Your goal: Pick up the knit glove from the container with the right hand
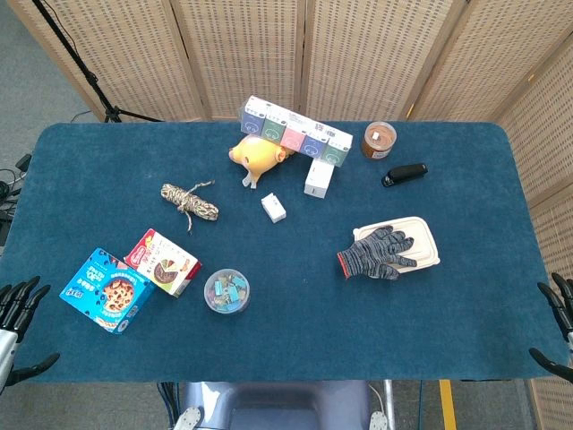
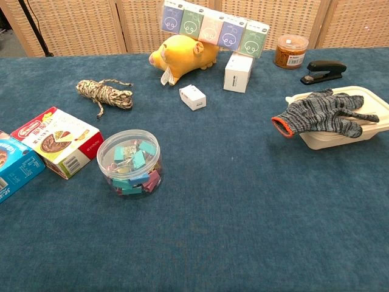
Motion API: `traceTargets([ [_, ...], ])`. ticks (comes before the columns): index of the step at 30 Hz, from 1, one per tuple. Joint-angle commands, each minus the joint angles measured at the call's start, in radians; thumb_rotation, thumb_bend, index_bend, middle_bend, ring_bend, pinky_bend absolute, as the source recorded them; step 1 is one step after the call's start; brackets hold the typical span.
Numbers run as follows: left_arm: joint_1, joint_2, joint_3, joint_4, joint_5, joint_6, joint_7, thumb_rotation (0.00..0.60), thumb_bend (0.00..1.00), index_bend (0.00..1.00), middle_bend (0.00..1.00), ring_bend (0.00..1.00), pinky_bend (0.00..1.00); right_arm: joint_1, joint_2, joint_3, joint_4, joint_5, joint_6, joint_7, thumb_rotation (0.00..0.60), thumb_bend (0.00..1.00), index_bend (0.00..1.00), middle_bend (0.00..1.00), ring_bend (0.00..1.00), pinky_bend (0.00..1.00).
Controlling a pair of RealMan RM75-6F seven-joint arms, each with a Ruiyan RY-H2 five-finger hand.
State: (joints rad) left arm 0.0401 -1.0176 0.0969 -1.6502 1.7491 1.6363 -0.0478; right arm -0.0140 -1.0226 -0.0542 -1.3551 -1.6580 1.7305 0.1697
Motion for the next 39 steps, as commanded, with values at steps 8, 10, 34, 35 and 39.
traceTargets([
  [8, -0.002, 0.002, 0.002, -0.008, -0.011, -0.015, 0.003, 0.600, 0.00, 0.00, 0.00, 0.00, 0.00, 0.016, -0.027, -0.002, 0.036, -0.061, -0.013, 0.051, 0.600, 0.00, 0.00, 0.00, 0.00, 0.00],
  [10, -0.004, 0.003, 0.003, -0.010, -0.014, -0.019, -0.001, 0.600, 0.00, 0.00, 0.00, 0.00, 0.00, 0.046, -0.026, -0.010, 0.025, -0.099, -0.036, 0.081, 0.600, 0.00, 0.00, 0.00, 0.00, 0.00],
  [34, -0.010, 0.017, 0.014, -0.009, -0.014, -0.040, -0.028, 0.600, 0.00, 0.00, 0.00, 0.00, 0.00, 0.528, -0.120, 0.212, -0.447, 0.211, -0.736, -0.458, 0.600, 0.00, 0.00, 0.00, 0.00, 0.14],
  [35, -0.010, 0.018, 0.013, -0.009, -0.017, -0.039, -0.032, 0.600, 0.00, 0.00, 0.00, 0.00, 0.00, 0.544, -0.139, 0.223, -0.440, 0.248, -0.752, -0.489, 0.600, 0.00, 0.00, 0.00, 0.00, 0.14],
  [39, -0.011, 0.026, 0.013, -0.007, -0.024, -0.042, -0.054, 0.600, 0.00, 0.00, 0.00, 0.00, 0.00, 0.578, -0.192, 0.233, -0.413, 0.342, -0.779, -0.574, 0.600, 0.00, 0.01, 0.00, 0.00, 0.14],
])
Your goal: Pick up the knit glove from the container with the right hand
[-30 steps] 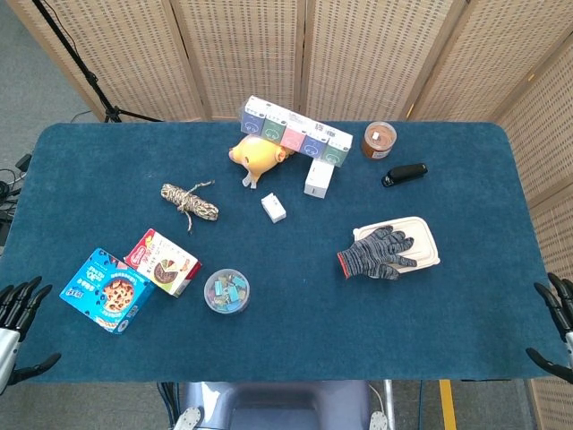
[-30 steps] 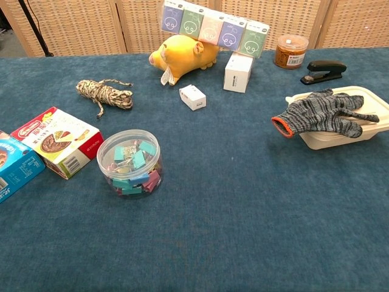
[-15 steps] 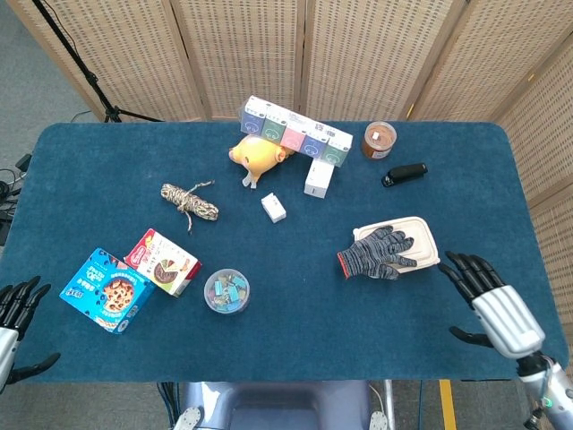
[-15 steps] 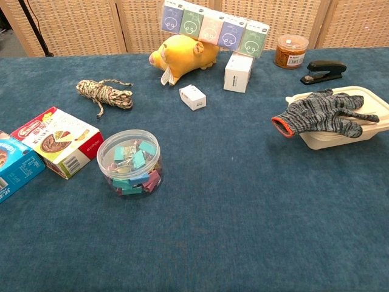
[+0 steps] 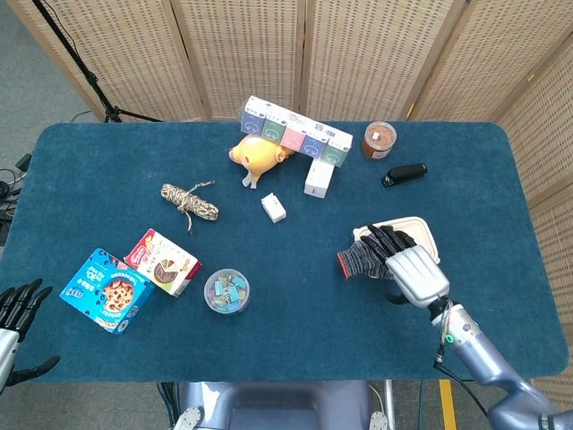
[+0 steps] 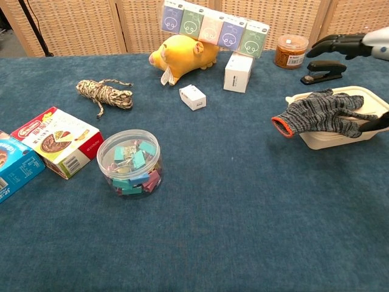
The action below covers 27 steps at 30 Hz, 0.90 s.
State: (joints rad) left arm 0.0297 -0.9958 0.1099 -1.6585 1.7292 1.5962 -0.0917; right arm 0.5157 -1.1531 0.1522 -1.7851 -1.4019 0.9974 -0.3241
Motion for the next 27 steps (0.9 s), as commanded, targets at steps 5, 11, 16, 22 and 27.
traceTargets([
  [5, -0.006, 0.012, -0.001, 0.001, -0.014, -0.012, -0.031, 0.600, 0.00, 0.00, 0.00, 0.00, 0.00, 0.074, -0.126, 0.012, 0.070, 0.138, -0.063, -0.121, 0.600, 0.00, 0.01, 0.00, 0.00, 0.15],
  [11, -0.007, 0.014, 0.000, -0.003, -0.017, -0.015, -0.041, 0.600, 0.00, 0.00, 0.00, 0.00, 0.00, 0.115, -0.187, 0.025, 0.129, 0.203, -0.080, -0.144, 0.600, 0.00, 0.04, 0.00, 0.00, 0.21],
  [16, -0.007, 0.016, -0.003, -0.002, -0.027, -0.017, -0.046, 0.600, 0.00, 0.00, 0.00, 0.00, 0.00, 0.143, -0.188, 0.039, 0.135, 0.267, -0.091, -0.168, 0.600, 0.04, 0.10, 0.00, 0.00, 0.22],
  [22, -0.008, 0.019, -0.004, -0.004, -0.030, -0.019, -0.053, 0.600, 0.00, 0.00, 0.00, 0.00, 0.00, 0.168, -0.185, 0.031, 0.138, 0.325, -0.094, -0.209, 0.600, 0.09, 0.14, 0.00, 0.00, 0.22],
  [27, -0.006, 0.020, -0.005, -0.003, -0.030, -0.017, -0.055, 0.600, 0.00, 0.00, 0.00, 0.00, 0.00, 0.191, -0.191, 0.023, 0.150, 0.358, -0.093, -0.243, 0.600, 0.17, 0.16, 0.02, 0.01, 0.24],
])
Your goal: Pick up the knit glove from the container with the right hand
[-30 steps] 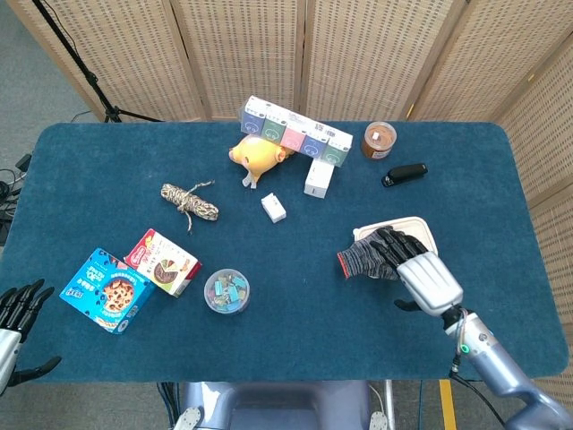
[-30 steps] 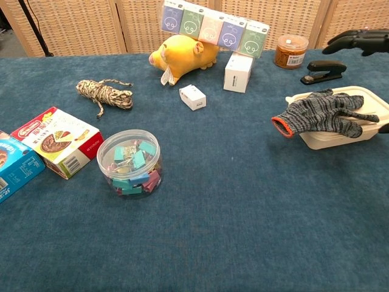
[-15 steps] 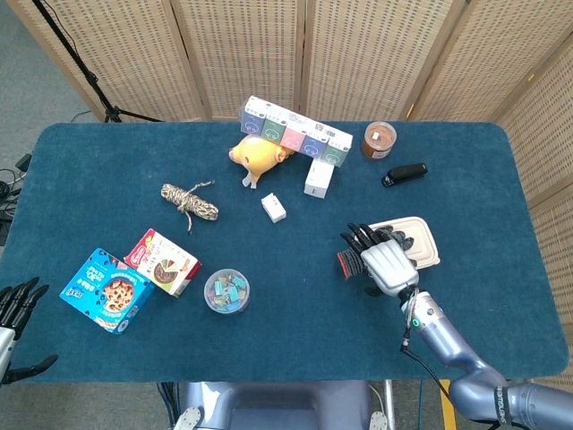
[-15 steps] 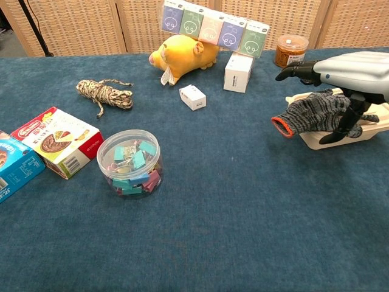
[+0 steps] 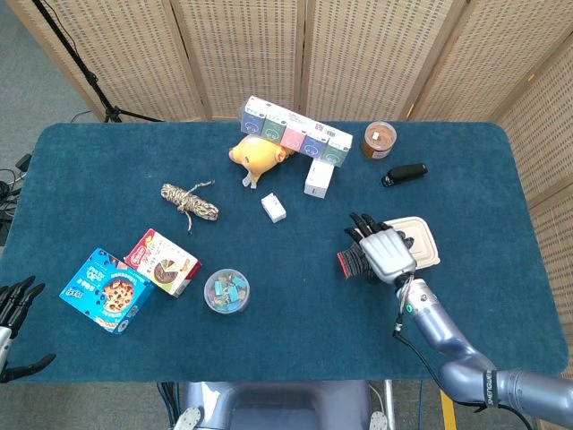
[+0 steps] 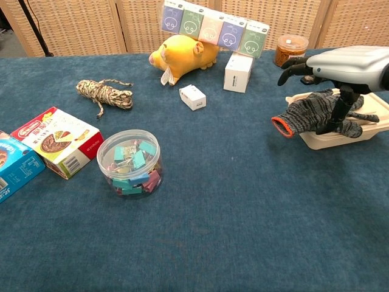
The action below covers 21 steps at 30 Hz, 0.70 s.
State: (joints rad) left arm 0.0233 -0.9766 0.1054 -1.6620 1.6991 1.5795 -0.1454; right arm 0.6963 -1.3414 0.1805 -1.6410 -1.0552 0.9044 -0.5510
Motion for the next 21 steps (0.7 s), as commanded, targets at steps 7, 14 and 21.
traceTargets([
  [7, 0.001, 0.002, -0.002, 0.002, -0.002, 0.003, -0.008, 0.600, 0.00, 0.00, 0.00, 0.00, 0.00, 0.032, -0.025, -0.027, 0.028, 0.034, 0.013, -0.058, 0.600, 0.19, 0.17, 0.02, 0.02, 0.24],
  [14, 0.000, 0.004, -0.004, 0.002, -0.007, 0.001, -0.013, 0.600, 0.00, 0.00, 0.00, 0.00, 0.00, 0.047, -0.044, -0.033, 0.044, 0.056, 0.021, -0.058, 0.600, 0.26, 0.22, 0.07, 0.06, 0.26],
  [21, -0.001, 0.004, -0.004, 0.001, -0.008, -0.003, -0.009, 0.600, 0.00, 0.00, 0.00, 0.00, 0.00, 0.057, -0.043, -0.039, 0.052, 0.076, 0.021, -0.054, 0.600, 0.29, 0.30, 0.14, 0.13, 0.32],
])
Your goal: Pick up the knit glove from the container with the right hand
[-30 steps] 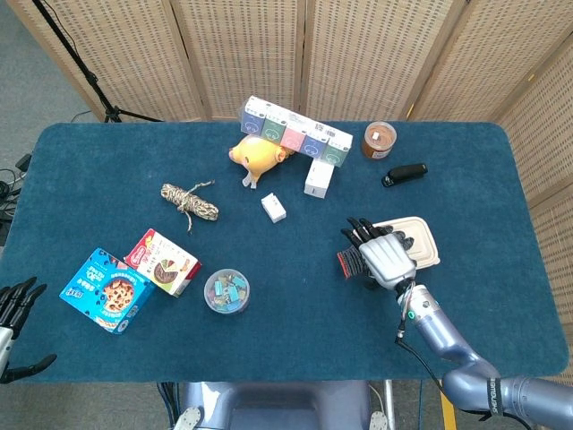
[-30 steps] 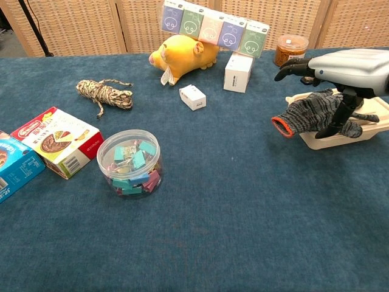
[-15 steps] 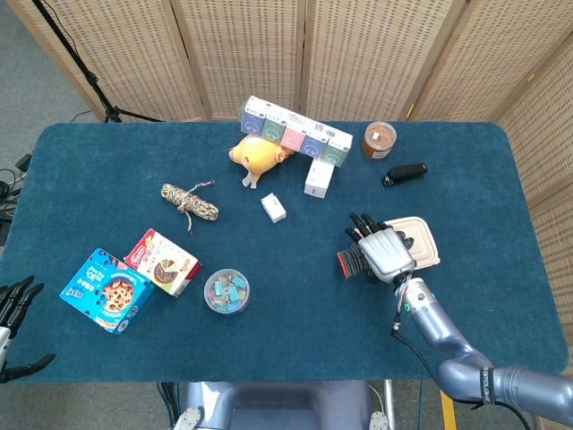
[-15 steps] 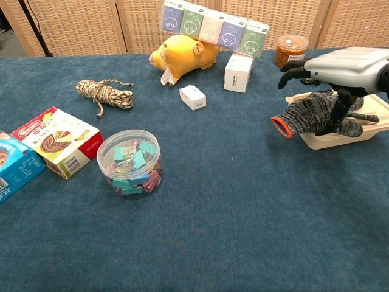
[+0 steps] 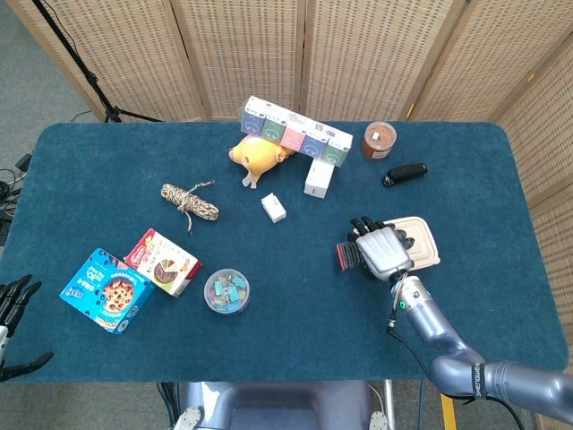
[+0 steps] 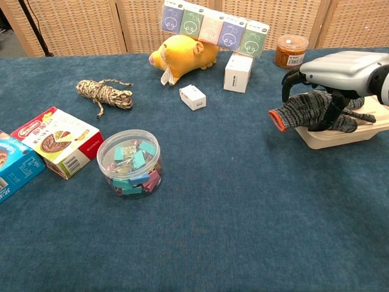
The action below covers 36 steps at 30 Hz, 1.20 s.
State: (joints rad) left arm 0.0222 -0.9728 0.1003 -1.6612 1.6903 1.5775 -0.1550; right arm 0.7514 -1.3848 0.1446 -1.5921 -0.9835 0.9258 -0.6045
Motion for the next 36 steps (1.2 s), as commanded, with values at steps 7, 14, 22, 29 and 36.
traceTargets([
  [7, 0.001, 0.000, 0.001, 0.000, 0.002, 0.001, -0.001, 0.600, 0.00, 0.00, 0.00, 0.00, 0.00, 0.011, 0.002, -0.014, 0.013, 0.014, 0.001, -0.005, 0.600, 0.32, 0.32, 0.18, 0.18, 0.37],
  [14, 0.000, 0.002, 0.001, 0.000, 0.002, -0.001, -0.006, 0.600, 0.00, 0.00, 0.00, 0.00, 0.00, 0.022, -0.001, -0.026, 0.019, 0.020, 0.002, -0.019, 0.600, 0.37, 0.36, 0.24, 0.23, 0.39],
  [22, 0.000, 0.005, 0.002, 0.002, 0.004, 0.001, -0.014, 0.600, 0.00, 0.00, 0.00, 0.00, 0.00, 0.030, -0.018, -0.036, 0.033, 0.027, 0.010, -0.028, 0.600, 0.43, 0.42, 0.33, 0.32, 0.47],
  [29, 0.000, 0.006, 0.001, 0.003, 0.003, 0.002, -0.019, 0.600, 0.00, 0.00, 0.00, 0.00, 0.00, 0.027, -0.026, -0.038, 0.041, 0.004, 0.026, -0.007, 0.600, 0.49, 0.49, 0.38, 0.37, 0.52],
  [36, 0.000, 0.006, 0.002, 0.003, 0.002, 0.001, -0.022, 0.600, 0.00, 0.00, 0.00, 0.00, 0.00, 0.008, -0.038, -0.050, 0.077, -0.097, 0.054, 0.068, 0.600, 0.52, 0.55, 0.43, 0.42, 0.58],
])
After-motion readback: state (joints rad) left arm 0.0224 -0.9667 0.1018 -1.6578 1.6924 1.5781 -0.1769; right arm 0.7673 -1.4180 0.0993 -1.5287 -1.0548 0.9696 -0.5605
